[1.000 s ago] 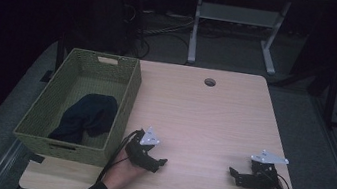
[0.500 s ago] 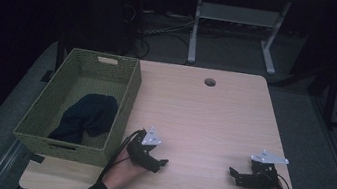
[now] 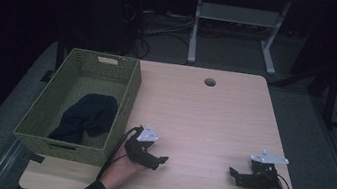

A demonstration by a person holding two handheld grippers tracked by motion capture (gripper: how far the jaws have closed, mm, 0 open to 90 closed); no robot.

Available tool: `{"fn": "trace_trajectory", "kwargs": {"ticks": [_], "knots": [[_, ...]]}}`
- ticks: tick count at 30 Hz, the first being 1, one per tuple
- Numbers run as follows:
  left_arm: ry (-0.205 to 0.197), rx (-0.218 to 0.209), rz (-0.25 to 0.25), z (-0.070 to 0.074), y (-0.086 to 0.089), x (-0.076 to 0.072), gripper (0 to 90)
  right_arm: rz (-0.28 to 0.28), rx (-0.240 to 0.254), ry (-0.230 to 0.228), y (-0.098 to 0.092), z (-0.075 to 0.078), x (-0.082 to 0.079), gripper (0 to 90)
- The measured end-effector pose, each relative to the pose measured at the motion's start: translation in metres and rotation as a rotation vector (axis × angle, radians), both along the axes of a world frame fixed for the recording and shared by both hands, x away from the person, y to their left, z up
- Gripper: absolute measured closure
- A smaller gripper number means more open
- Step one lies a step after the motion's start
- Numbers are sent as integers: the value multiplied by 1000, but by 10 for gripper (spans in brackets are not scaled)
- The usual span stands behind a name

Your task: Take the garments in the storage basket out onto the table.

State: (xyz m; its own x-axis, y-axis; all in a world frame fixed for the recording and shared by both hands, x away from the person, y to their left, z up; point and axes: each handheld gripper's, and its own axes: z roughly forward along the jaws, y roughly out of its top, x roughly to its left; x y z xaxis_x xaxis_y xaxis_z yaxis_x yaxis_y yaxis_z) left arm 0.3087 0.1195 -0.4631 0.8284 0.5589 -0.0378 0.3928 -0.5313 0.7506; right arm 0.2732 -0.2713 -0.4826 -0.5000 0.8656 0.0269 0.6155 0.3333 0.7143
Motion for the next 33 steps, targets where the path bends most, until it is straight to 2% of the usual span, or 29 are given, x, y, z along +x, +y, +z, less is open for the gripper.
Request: {"fn": "trace_trajectory", "kwargs": {"ticks": [4,8,14,16,20,22,28,33], "knots": [[4,-14,0,3,1,2,132,0,0,0,0,0,0,75],[0,-10,-4,6,1,2,133,0,0,0,0,0,0,76],[4,-45,-1,8,2,5,134,0,0,0,0,0,0,75],[3,-24,-17,10,2,6,134,0,0,0,0,0,0,75],[-13,-20,-17,14,1,7,134,1,-1,0,0,0,0,75],[-11,-37,-12,16,2,8,135,0,0,1,0,0,0,75],[-12,-31,-19,19,2,9,135,0,-1,0,0,0,0,75],[-22,-47,-12,21,3,10,135,1,-1,0,0,0,0,75]]}}
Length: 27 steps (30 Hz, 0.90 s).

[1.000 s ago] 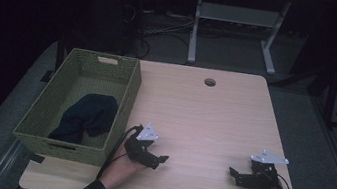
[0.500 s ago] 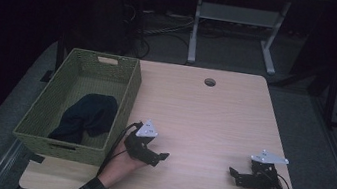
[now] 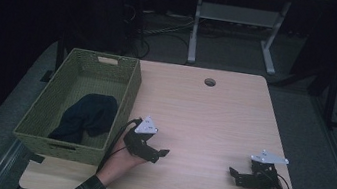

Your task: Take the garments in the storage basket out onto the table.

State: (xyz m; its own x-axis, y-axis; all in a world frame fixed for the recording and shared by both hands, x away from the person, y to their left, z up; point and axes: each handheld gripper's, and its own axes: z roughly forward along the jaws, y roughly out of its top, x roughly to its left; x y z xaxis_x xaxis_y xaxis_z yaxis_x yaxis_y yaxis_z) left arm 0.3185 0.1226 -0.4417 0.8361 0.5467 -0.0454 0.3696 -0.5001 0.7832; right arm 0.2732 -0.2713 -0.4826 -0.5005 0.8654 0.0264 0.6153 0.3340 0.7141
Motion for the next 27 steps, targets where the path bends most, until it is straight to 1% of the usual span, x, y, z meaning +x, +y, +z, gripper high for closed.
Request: {"fn": "trace_trajectory", "kwargs": {"ticks": [3,11,14,16,18,19,20,23,25,27], "knots": [[10,-1,-4,1,1,1,135,0,0,0,0,0,0,75],[-3,4,-7,11,0,3,136,0,1,1,0,0,0,75],[-3,-7,1,14,0,4,136,0,1,0,0,0,0,76],[-1,2,-7,14,0,5,136,0,0,0,0,0,0,75],[-1,-2,-6,15,-1,5,136,0,0,0,0,0,0,76],[1,2,-8,16,-1,5,136,0,0,0,0,0,0,75],[-1,9,-14,16,-1,5,136,-1,1,0,0,0,0,75],[-6,11,-16,19,-1,7,136,-1,2,0,0,0,0,75],[2,0,-12,20,0,7,136,-1,1,0,0,0,0,75],[4,-1,-17,21,-1,7,136,-1,1,1,0,0,0,75]]}}
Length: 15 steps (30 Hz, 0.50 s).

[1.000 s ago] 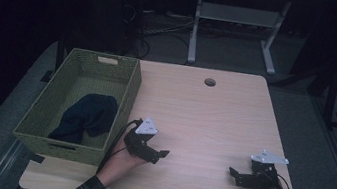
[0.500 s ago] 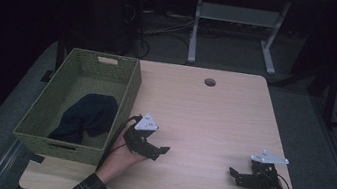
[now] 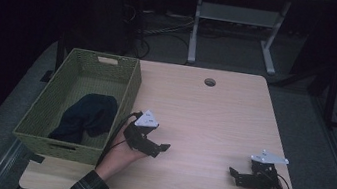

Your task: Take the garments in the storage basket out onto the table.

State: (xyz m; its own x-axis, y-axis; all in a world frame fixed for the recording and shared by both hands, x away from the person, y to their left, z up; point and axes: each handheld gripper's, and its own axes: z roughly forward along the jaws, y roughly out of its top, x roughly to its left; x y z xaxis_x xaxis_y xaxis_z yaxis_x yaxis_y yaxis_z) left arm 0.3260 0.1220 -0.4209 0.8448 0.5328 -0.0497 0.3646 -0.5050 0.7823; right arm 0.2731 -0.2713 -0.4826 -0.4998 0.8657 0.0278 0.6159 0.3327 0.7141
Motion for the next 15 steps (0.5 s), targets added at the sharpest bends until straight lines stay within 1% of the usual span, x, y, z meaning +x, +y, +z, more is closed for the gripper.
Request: {"fn": "trace_trajectory", "kwargs": {"ticks": [2,3,15], "knots": [[-3,7,-7,2,0,1,136,0,0,0,0,0,0,75],[-3,-2,-3,2,0,1,136,0,0,0,0,0,0,75],[1,-8,-17,12,0,4,136,0,0,0,0,0,0,75]]}}
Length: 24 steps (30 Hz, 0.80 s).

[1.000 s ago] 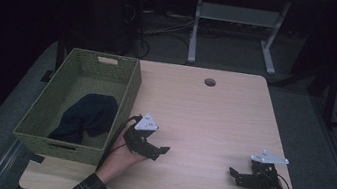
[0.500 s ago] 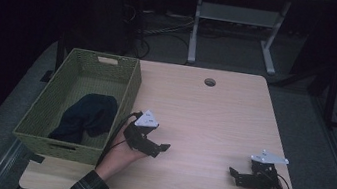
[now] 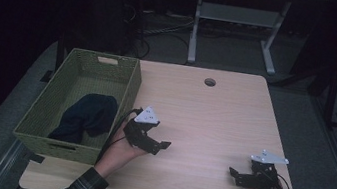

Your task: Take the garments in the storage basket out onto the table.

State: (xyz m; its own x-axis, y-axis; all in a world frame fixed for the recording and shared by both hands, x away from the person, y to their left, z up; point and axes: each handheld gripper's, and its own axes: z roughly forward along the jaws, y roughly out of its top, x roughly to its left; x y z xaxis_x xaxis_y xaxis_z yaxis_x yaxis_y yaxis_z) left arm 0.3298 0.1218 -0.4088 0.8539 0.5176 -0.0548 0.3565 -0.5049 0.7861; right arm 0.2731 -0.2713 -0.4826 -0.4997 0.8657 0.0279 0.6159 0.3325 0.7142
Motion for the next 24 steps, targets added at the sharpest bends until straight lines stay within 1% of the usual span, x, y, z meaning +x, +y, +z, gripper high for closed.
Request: {"fn": "trace_trajectory", "kwargs": {"ticks": [17,22,24], "knots": [[-5,-11,-25,16,0,3,136,1,2,1,0,0,0,75],[-8,-5,-42,20,0,4,136,1,2,1,0,0,0,75],[-4,-13,-46,22,1,5,136,1,1,1,0,0,0,76]]}}
